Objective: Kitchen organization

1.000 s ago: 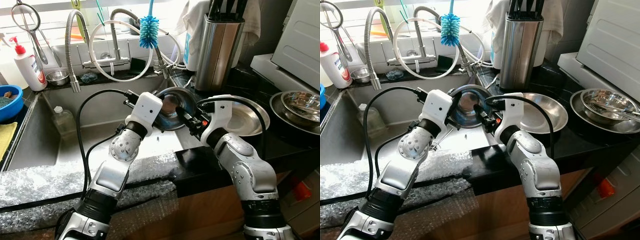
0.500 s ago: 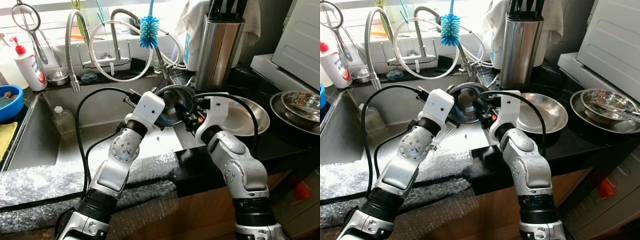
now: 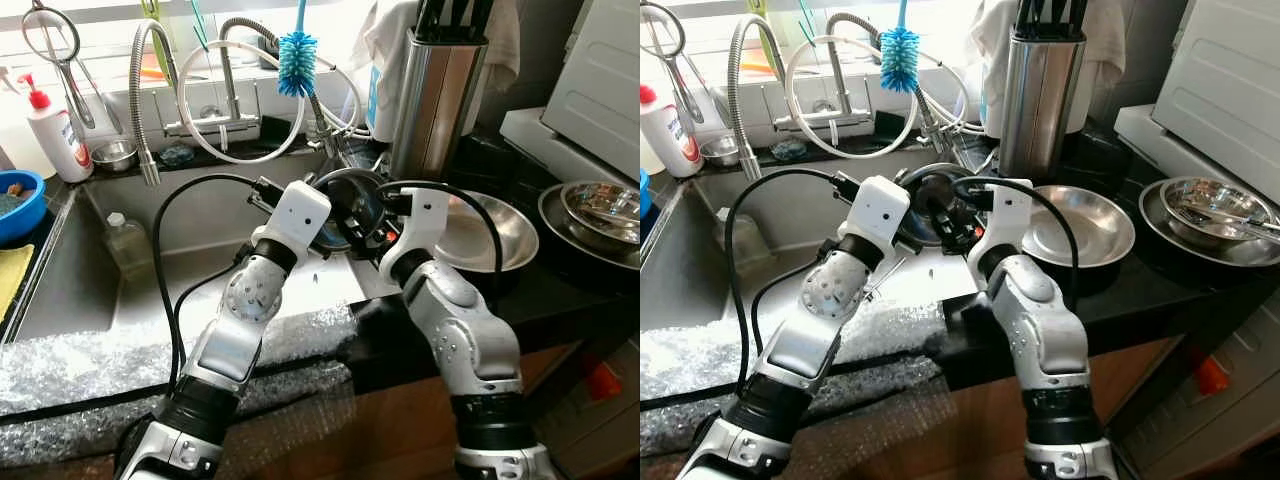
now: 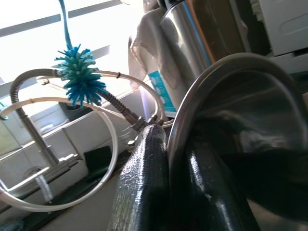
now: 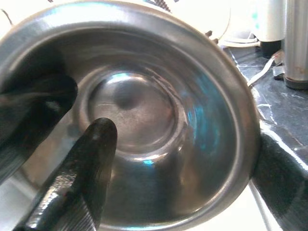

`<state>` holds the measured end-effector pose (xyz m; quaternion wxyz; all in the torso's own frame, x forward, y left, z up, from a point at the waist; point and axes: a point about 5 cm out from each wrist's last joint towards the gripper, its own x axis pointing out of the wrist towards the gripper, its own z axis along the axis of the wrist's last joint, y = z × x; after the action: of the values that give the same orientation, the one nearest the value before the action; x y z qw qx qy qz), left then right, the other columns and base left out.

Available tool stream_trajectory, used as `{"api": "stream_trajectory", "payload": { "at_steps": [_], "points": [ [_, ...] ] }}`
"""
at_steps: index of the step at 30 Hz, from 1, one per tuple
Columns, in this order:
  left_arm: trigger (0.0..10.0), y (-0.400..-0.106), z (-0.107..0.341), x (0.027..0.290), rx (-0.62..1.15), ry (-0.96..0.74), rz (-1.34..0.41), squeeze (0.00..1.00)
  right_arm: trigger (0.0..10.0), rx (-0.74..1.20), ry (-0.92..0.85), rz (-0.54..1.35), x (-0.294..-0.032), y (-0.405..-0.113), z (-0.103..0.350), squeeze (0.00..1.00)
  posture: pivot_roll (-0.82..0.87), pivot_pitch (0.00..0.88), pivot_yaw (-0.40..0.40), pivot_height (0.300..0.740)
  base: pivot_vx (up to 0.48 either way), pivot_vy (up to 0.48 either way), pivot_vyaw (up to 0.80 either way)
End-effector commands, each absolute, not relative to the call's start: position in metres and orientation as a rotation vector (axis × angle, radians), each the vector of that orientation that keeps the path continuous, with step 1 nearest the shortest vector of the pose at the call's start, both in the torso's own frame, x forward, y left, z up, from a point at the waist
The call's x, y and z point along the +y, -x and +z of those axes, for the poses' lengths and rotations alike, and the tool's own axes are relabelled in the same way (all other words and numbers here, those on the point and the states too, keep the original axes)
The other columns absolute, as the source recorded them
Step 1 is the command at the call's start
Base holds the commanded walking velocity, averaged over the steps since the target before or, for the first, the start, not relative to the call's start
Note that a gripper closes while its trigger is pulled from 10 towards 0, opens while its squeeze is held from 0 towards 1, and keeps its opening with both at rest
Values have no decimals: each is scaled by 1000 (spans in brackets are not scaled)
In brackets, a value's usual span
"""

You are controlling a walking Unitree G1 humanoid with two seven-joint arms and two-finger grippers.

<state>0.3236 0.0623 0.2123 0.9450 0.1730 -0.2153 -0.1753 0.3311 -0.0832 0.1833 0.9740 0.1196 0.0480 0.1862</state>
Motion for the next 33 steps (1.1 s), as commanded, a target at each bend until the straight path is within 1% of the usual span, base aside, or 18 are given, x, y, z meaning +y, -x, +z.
{"api": "stream_trajectory", "payload": {
  "at_steps": [1, 4, 5, 9, 11, 15, 19, 23, 27, 33],
  "points": [
    [10000, -324, 227, 54, -498, -325, -385, 0, 10000, 118, -230, 400, -72, -331, 182, 1000, -173, 0, 3, 740, 0, 0, 0],
    [10000, -323, 227, 53, -500, -323, -390, 0, 10000, 119, -237, 393, -73, -331, 181, 1000, -173, 0, 3, 740, 0, 0, 0],
    [10000, -322, 227, 52, -500, -313, -401, 0, 10000, 113, -250, 331, -80, -335, 181, 0, -172, 0, 3, 740, 0, 0, 0],
    [10000, -322, 226, 52, -498, -307, -405, 0, 10000, 93, -246, 215, -93, -340, 182, 0, -171, 0, 4, 740, 0, 0, 0],
    [10000, -322, 226, 52, -497, -307, -407, 0, 10000, 91, -246, 196, -95, -341, 181, 0, -171, 0, 4, 740, 0, 0, 0],
    [10000, -321, 226, 52, -496, -305, -415, 0, 10000, 75, -245, 97, -107, -345, 182, 0, -171, 0, 3, 740, 0, 0, 0],
    [10000, -322, 225, 52, -494, -310, -410, 0, 10000, 50, -245, 150, -101, -344, 186, 0, -170, 0, 4, 740, 0, 0, 0],
    [10000, -325, 224, 55, -482, -315, -380, 0, 10000, 14, -242, 271, -85, -338, 192, 0, -173, 0, 4, 740, 0, 0, 0],
    [10000, -326, 224, 58, -471, -303, -365, 0, 10000, 27, -237, 396, -69, -331, 191, 0, -173, 0, 4, 740, 0, 0, 0],
    [10000, -327, 223, 59, -468, -302, -365, 0, 10000, 35, -246, 449, -62, -327, 189, 0, -171, 0, 5, 740, 0, 0, 0]
  ]
}}
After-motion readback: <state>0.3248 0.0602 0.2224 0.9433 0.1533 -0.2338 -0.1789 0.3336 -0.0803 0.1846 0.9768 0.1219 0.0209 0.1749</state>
